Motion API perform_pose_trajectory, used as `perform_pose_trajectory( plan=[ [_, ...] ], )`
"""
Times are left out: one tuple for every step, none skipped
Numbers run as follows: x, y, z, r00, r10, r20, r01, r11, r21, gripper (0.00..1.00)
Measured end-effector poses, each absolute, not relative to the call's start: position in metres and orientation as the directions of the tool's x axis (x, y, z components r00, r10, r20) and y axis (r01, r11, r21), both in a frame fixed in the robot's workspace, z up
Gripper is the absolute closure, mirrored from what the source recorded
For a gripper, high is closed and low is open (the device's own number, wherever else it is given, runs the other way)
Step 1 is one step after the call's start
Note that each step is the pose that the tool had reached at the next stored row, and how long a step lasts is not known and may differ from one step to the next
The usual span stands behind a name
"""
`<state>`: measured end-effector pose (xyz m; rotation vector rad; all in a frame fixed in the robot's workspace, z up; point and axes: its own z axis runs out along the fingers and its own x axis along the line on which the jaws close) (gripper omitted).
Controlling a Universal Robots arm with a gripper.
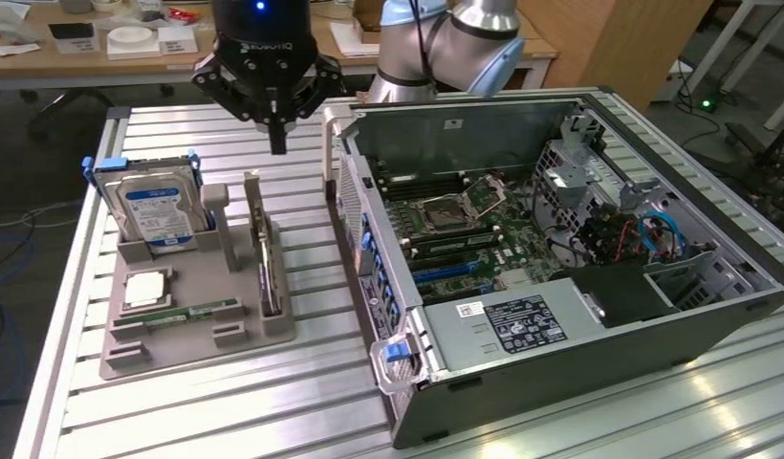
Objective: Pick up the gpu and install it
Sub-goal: 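Reach for the gpu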
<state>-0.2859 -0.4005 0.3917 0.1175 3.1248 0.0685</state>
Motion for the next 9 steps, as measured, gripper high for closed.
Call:
perform_pose_trajectory(
  plan=[
    [-0.288, -0.401, 0.392, -0.997, 0.075, -0.012, 0.075, 0.996, 0.044, 0.89],
    [-0.290, -0.401, 0.392, -0.997, 0.075, -0.012, 0.075, 0.996, 0.044, 0.89],
    [-0.292, -0.401, 0.392, -0.997, 0.075, -0.012, 0.075, 0.996, 0.044, 0.89],
    [-0.294, -0.401, 0.392, -0.997, 0.075, -0.012, 0.075, 0.996, 0.044, 0.89],
    [-0.296, -0.401, 0.392, -0.997, 0.075, -0.012, 0.075, 0.996, 0.044, 0.89],
    [-0.299, -0.401, 0.392, -0.997, 0.075, -0.012, 0.075, 0.996, 0.044, 0.89],
    [-0.301, -0.401, 0.392, -0.997, 0.075, -0.012, 0.075, 0.996, 0.044, 0.89],
    [-0.304, -0.401, 0.392, -0.997, 0.075, -0.012, 0.075, 0.996, 0.044, 0.89],
    [-0.306, -0.401, 0.392, -0.997, 0.075, -0.012, 0.075, 0.996, 0.044, 0.89]
  ],
)
